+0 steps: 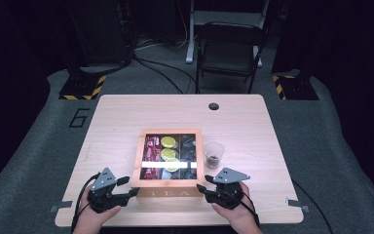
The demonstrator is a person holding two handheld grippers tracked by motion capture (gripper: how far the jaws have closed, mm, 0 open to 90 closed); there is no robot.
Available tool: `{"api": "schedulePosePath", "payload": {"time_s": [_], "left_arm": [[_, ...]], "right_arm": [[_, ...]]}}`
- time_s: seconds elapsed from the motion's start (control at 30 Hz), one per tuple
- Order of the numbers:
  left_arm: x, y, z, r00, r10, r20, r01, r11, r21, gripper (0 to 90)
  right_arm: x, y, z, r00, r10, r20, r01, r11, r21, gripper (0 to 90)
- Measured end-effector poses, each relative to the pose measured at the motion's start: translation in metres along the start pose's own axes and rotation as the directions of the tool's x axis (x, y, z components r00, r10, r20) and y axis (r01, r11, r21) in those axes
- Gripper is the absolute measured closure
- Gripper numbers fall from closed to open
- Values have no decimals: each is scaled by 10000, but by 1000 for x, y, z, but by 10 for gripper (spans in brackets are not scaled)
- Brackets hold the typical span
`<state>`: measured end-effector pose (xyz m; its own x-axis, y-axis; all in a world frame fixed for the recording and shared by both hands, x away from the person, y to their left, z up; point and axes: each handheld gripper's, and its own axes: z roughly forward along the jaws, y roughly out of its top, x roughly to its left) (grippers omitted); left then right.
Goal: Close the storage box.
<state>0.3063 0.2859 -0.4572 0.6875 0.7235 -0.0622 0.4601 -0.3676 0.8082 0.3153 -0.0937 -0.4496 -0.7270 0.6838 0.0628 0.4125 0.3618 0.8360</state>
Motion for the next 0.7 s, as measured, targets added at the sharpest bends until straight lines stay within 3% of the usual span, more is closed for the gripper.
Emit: {"api": "schedulePosePath", "payload": {"time_s": [0.3, 0.47, 0.57, 0.7], "left_arm": [[11, 1, -9, 9989, -325, -341, 308, 9982, -510, 391], [23, -1, -13, 9971, -401, -642, 371, 9982, -479, 391], [30, -4, -15, 9973, -522, -515, 495, 9974, -524, 390], [33, -6, -18, 9975, -590, -377, 567, 9966, -601, 365]], "right_arm": [[-12, 1, -7, 9994, 166, 289, -158, 9996, -253, 498], [-22, -3, -10, 9974, 457, 549, -436, 9983, -379, 497], [-26, -6, -11, 9958, 693, 606, -672, 9971, -349, 498], [-22, -7, -11, 9984, 555, -135, -562, 9970, -525, 480]]}}
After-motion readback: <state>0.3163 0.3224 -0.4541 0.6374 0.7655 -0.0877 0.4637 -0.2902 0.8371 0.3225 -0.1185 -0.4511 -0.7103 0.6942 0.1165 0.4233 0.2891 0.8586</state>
